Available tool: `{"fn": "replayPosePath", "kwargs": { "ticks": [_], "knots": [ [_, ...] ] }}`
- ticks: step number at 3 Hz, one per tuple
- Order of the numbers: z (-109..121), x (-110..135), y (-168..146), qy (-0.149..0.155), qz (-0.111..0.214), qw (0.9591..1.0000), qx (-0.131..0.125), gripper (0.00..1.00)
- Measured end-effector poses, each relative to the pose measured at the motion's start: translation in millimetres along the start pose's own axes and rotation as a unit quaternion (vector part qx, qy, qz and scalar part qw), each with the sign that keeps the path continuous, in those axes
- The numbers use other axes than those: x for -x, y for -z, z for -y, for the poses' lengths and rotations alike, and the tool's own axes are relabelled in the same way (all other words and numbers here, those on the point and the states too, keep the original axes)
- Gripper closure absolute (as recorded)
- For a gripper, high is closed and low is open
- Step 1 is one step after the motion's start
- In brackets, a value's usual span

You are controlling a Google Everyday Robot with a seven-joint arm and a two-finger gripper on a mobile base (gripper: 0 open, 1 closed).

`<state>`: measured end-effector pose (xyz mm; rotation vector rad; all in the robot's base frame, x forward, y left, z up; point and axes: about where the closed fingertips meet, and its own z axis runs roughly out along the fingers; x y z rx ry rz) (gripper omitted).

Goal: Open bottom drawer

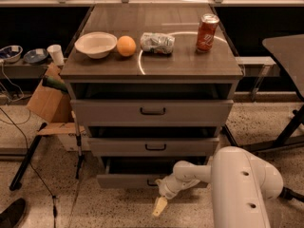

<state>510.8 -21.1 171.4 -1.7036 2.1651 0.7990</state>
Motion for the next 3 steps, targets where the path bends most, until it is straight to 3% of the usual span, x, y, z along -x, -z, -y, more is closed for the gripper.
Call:
{"fn": "replayPosePath", "kwargs": {
  "ticks": [1, 3],
  "knots": [
    [-29.0, -10.3, 3.1, 0.031, -0.011, 0.9988, 0.036, 0.00],
    [-69.7, -9.6, 16.7, 0.091, -0.041, 0.9906, 0.093, 0.00]
  ]
}}
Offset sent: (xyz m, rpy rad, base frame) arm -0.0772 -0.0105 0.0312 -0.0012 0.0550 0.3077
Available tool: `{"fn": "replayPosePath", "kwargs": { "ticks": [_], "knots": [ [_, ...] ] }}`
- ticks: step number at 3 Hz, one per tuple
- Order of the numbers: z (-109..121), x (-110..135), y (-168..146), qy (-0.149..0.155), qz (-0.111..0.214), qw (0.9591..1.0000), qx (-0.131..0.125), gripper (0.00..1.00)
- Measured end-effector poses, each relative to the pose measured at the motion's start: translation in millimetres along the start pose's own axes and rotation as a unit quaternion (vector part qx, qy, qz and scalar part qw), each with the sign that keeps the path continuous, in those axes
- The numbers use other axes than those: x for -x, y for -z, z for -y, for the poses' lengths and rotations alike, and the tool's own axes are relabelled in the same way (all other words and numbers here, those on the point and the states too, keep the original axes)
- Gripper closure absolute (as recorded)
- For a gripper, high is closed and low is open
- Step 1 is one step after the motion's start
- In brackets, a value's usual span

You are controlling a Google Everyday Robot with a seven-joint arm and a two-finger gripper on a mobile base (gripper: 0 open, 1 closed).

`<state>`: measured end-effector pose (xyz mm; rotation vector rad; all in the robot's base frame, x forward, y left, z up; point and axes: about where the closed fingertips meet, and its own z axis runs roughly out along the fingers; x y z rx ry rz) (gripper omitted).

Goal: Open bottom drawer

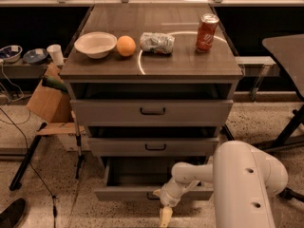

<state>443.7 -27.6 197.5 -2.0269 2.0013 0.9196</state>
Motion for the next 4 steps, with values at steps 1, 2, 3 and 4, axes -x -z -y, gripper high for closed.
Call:
{"fn": "replayPosePath", "kwargs": {
  "ticks": [1, 2, 3, 4],
  "knots": [
    [-8.7, 3.8, 9.9, 0.013, -0.014, 0.9998, 0.008, 0.00],
    [-21.4, 11.8, 37.3, 0.036, -0.030, 0.9989, -0.007, 0.00],
    [-34.6, 24.5, 66.1, 0.061, -0.046, 0.9968, -0.025, 0.00],
    [-27.9, 30.0, 83.2, 0.061, -0.048, 0.9957, -0.051, 0.00]
  ]
}}
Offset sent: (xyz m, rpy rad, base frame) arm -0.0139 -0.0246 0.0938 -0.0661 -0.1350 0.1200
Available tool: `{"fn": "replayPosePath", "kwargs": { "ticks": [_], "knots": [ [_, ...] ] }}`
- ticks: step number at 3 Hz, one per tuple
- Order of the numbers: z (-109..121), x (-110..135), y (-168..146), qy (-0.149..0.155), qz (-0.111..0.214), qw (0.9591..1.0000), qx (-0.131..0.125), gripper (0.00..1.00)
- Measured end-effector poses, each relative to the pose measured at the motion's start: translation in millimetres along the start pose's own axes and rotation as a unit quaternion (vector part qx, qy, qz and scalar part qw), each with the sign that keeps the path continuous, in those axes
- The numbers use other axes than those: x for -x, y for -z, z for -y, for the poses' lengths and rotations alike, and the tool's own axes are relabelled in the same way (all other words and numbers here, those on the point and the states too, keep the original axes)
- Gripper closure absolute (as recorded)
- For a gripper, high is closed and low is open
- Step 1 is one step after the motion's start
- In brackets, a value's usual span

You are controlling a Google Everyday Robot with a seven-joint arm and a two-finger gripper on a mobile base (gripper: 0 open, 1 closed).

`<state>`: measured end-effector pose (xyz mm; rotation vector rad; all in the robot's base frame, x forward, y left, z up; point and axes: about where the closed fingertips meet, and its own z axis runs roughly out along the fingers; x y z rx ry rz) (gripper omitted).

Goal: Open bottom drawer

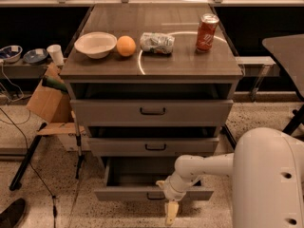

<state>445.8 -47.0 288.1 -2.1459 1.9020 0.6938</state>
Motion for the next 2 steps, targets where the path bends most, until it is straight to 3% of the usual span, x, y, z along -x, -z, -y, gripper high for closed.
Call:
{"fn": "replayPosePath", "kwargs": {
  "ticks": [1, 2],
  "knots": [
    [14.4, -5.5, -2.9, -0.009, 0.006, 0.9999, -0.011, 0.00],
    [44.9, -22.7, -30.1, -0.035, 0.026, 0.9990, -0.008, 0.00]
  ]
}}
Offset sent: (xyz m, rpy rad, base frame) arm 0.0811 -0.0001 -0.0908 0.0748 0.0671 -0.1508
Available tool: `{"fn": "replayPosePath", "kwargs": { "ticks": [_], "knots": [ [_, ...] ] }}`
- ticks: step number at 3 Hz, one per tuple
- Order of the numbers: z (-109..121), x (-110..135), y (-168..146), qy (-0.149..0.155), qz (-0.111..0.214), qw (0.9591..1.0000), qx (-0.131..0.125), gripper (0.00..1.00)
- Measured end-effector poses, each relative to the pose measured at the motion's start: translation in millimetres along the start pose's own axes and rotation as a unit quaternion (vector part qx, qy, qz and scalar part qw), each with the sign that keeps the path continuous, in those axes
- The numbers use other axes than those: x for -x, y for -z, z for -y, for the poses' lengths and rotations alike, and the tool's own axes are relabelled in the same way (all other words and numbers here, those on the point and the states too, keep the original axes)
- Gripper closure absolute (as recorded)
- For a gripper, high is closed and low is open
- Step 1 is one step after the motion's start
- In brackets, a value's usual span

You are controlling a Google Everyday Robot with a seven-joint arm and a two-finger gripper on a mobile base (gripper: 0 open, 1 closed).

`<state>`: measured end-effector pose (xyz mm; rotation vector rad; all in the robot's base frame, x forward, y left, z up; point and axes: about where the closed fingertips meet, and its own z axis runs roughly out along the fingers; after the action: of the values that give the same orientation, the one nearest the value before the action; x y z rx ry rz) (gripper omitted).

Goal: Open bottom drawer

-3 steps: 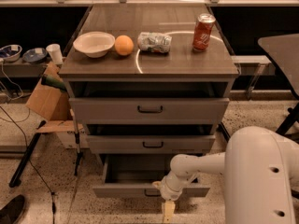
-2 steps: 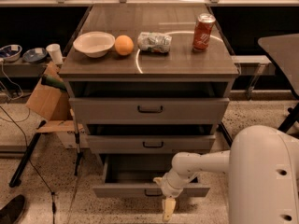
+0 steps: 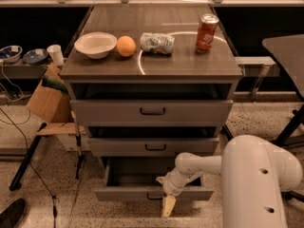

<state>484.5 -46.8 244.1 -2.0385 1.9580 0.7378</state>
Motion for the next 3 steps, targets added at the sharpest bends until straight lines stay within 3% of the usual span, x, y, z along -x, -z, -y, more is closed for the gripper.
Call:
{"fn": "replayPosePath", "kwargs": {
  "ticks": [2, 3],
  "knots": [
    [40.4, -27.5, -39.8, -0.045, 0.032, 0.9985, -0.005, 0.00],
    [49.0, -36.2, -55.3, -0.059, 0.031, 0.9978, 0.002, 0.00]
  ]
}}
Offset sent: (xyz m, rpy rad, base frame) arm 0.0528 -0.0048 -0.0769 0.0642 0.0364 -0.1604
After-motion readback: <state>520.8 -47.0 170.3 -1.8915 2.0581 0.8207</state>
